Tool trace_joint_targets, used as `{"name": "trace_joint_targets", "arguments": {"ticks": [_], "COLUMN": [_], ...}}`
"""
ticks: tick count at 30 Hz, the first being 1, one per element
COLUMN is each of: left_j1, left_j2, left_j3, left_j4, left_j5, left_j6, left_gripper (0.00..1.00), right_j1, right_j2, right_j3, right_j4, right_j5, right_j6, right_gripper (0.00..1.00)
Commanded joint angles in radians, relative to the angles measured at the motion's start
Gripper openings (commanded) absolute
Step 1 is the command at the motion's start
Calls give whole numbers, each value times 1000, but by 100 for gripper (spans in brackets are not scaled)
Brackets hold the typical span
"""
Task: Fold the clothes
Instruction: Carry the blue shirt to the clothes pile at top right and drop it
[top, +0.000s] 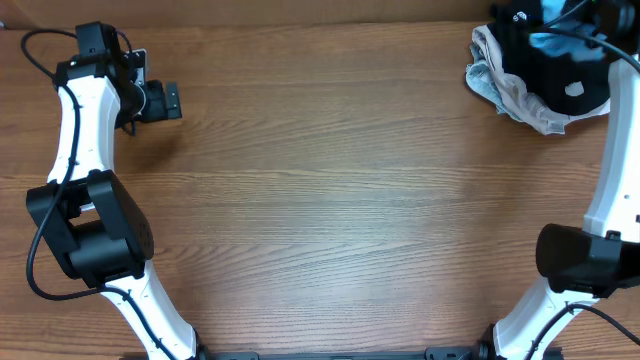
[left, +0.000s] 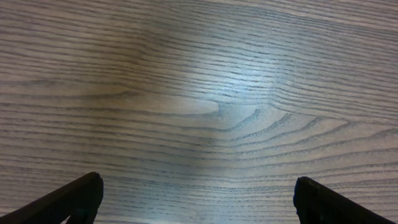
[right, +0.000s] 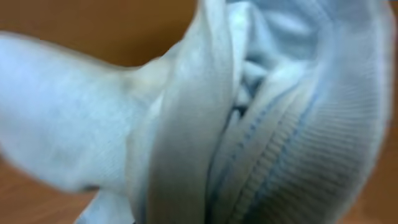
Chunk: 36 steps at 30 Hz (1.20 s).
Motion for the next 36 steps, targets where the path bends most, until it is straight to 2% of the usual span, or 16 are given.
{"name": "trace_joint_targets", "arguments": {"ticks": [1, 6, 15, 26, 36], "left_j1": [-7, -7, -7, -7, -7], "left_j2": [5, 5, 5, 5, 5], "left_j3": [-5, -5, -5, -5, -5], "left_j4": [0, 0, 1, 17, 32], "left_j5": [11, 12, 12, 11, 11], "left_j6": [-24, -24, -28, -28, -27], "left_gripper": [100, 100, 100, 100, 100], "right_j1": [-39, -109, -163, -130, -66], "right_j2": [19, 96, 240, 294, 310], "right_j3": [27, 27, 26, 26, 26], "right_j4": [88, 217, 294, 286, 174], "right_j5": [1, 29, 0, -3, -5], "right_j6": [-241, -273, -263, -229, -226], "right_gripper": [4, 4, 4, 4, 4]}}
